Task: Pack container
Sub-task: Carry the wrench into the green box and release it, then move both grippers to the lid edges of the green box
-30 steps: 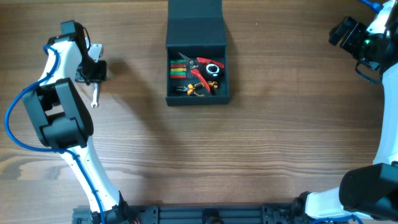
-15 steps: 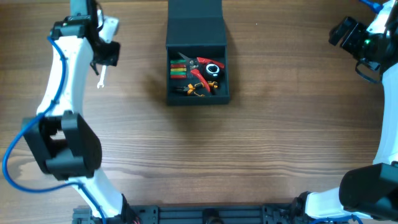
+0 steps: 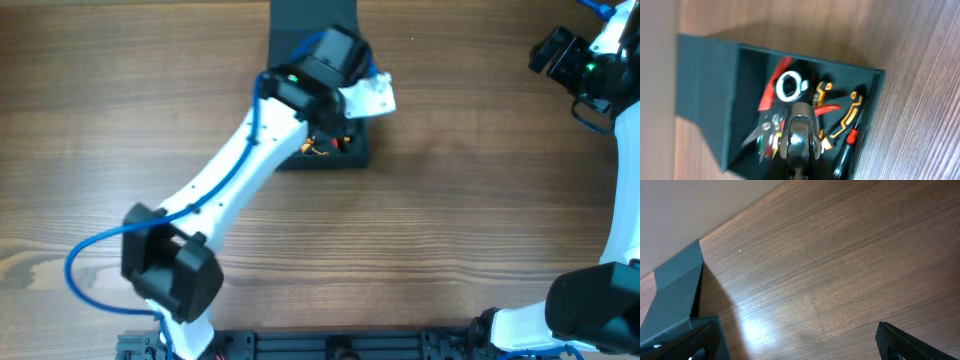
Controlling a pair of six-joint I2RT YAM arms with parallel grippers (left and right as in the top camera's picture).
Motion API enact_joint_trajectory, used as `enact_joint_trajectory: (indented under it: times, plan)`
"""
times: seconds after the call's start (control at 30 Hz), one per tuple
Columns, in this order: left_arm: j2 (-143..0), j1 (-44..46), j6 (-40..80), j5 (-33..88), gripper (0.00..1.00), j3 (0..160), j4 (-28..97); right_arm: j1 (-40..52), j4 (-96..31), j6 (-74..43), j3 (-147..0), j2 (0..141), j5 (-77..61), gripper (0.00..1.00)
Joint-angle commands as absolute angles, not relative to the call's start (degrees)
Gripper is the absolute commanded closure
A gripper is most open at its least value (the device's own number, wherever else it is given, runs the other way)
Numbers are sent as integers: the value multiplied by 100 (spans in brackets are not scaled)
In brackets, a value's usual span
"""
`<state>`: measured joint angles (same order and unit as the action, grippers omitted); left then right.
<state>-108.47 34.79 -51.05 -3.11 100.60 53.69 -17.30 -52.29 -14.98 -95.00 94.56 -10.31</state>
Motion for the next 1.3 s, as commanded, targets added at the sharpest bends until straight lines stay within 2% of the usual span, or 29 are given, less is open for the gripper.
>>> enact_joint_trajectory:
  times: [0.0, 0.13, 0.27, 0.37, 0.4, 0.43, 0.47, 0.53, 0.7, 0.8, 0.93, 0.97, 1.07, 1.17, 1.27]
  plan:
    - [-11642, 3494, -5760, -340, 96, 10049, 5310, -1710, -5210, -1562, -9474, 9509, -1079, 0]
    - [-12003, 3479, -6112, -591, 96, 10049, 5192, -1710, -5210, -1559, -9474, 9509, -1079, 0]
    - [-12309, 3341, -6324, -591, 82, 10049, 5336, -1710, -5210, -1559, -9474, 9509, -1079, 0]
    - [-12355, 3194, -6322, -587, 81, 10049, 5422, -1710, -5210, -1562, -9474, 9509, -1079, 0]
    - [-12355, 3157, -6318, -587, 78, 10049, 5419, -1710, -5210, -1562, -9474, 9509, -1079, 0]
    - [-12355, 3135, -6193, -589, 68, 10051, 5419, -1710, -5210, -1562, -9474, 9509, -1079, 0]
    - [-12352, 3133, -5865, -596, 56, 10051, 5419, -1710, -5210, -1562, -9474, 9509, -1079, 0]
    - [-12311, 3133, -5159, -593, 48, 10053, 5419, -1710, -5210, -1559, -9474, 9509, -1079, 0]
    - [-11791, 3138, -3791, -591, 45, 10339, 5452, -1710, -5210, -1562, -9474, 9509, -1079, 0]
    - [-10934, 3122, -2685, -598, 42, 10744, 5448, -1710, -5210, -1562, -9474, 9509, -1079, 0]
    - [-10077, 2877, -961, -1739, 47, 10792, 5634, -1710, -5210, -1562, -9474, 9509, -1079, 0]
    - [-9854, 2716, -491, -2029, 44, 10792, 5876, -1710, -5210, -1559, -9474, 9509, -1079, 0]
    - [-9454, 2010, 506, -2106, 46, 10792, 6615, -1710, -5210, -1559, -9474, 9509, -1079, 0]
    - [-9415, 1258, 939, -2067, 45, 10792, 7214, -1710, -5210, -1562, -9474, 9509, -1079, 0]
    - [-9496, 642, 1422, -1994, 39, 10790, 7660, -1710, -5210, -1562, -9474, 9509, -1079, 0]
